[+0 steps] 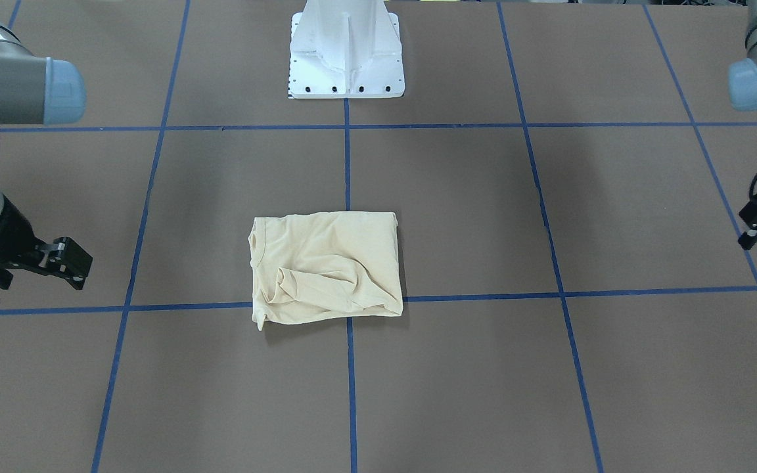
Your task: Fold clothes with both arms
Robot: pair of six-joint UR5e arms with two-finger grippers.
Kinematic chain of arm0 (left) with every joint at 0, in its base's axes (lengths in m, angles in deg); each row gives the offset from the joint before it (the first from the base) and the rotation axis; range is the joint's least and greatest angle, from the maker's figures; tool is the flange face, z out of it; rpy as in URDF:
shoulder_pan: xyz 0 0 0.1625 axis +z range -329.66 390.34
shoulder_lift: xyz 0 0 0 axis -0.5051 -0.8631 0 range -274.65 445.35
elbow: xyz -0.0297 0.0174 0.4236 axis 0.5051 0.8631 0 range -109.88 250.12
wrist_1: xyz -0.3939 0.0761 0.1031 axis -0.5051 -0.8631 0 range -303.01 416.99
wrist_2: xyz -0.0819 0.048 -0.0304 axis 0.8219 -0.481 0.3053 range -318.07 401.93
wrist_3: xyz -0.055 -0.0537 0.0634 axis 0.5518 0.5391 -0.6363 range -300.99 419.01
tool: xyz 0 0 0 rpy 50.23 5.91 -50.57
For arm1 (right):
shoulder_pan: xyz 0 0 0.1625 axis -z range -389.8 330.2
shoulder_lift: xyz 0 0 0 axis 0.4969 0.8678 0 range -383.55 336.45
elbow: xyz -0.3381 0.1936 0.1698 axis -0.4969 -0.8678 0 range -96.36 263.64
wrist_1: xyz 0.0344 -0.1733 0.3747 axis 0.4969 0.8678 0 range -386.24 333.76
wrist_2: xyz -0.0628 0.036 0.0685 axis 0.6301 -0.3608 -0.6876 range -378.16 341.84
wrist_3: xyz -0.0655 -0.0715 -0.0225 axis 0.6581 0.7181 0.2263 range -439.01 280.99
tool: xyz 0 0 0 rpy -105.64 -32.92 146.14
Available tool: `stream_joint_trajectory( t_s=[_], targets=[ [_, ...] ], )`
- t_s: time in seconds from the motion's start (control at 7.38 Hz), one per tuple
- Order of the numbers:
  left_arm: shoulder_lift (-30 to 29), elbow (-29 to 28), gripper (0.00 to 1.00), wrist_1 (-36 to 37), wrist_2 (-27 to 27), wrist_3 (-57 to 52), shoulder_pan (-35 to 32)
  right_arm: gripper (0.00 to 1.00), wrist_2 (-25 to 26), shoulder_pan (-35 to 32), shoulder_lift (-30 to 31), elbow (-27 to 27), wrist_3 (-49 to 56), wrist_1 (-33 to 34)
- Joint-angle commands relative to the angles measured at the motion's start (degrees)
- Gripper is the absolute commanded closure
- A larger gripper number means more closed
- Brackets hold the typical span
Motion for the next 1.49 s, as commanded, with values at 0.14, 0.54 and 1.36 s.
stream_joint_trajectory(
  t_s=[0.14,0.54,1.36],
  targets=[
    [-0.4,-6.2,0.01,0.1,7.7,-14.9,-14.2,0.0,-0.5,-8.1,6.8,1.6,20.1,0.7],
    [0.6,-4.4,0.01,-0.7,10.5,-19.8,-16.2,0.0,-8.5,-11.9,13.9,2.3,25.4,-0.2],
    [5.3,-8.4,0.01,-1.3,6.2,-19.8,-15.8,0.0,-8.3,-12.2,18.1,2.1,25.3,-0.1]
  ],
)
